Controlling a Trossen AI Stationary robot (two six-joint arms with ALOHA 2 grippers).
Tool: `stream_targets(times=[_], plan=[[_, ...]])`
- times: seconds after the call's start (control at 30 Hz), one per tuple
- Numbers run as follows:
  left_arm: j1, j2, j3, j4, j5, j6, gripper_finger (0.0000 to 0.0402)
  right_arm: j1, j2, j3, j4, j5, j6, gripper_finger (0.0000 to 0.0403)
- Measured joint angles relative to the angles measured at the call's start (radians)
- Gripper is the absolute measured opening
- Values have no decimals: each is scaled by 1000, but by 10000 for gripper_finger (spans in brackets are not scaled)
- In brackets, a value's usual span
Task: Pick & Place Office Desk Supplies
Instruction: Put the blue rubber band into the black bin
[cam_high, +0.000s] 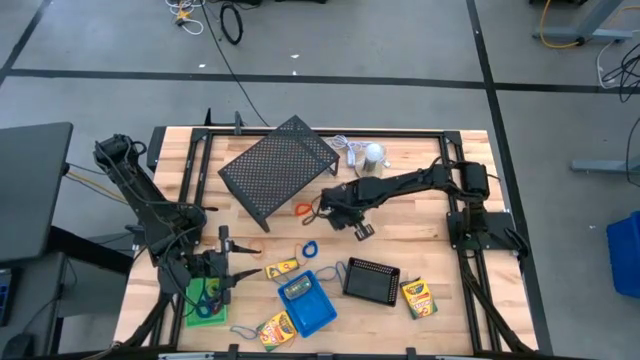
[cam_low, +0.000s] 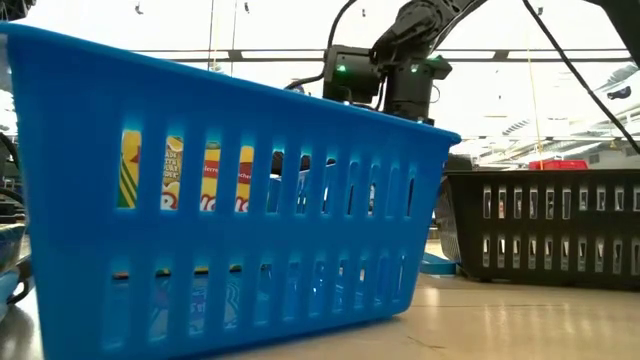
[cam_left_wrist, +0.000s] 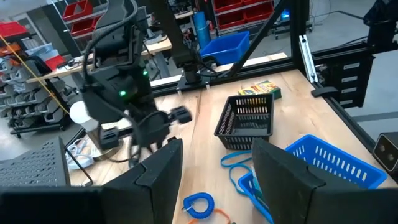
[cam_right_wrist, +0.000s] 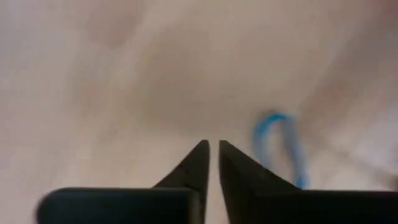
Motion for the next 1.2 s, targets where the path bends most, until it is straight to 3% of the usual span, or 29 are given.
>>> stream_targets(times=[0.27,0.43,0.9,1.0,1.2], plan=[[0,0,0,5,4,11,201,-45,0,0,51,28,-48,187],[0,0,0,6,2,21,201,-99,6,3,75,-3,-82,212],[0,0,0,24,0,20,201,-141,88,9,68,-61,-154,180],[0,0,0,24,0,20,201,-129,89,8,48,-60,-159,140],[0,0,0,24,0,21,201,-115,91,7,12,-71,-172,23]])
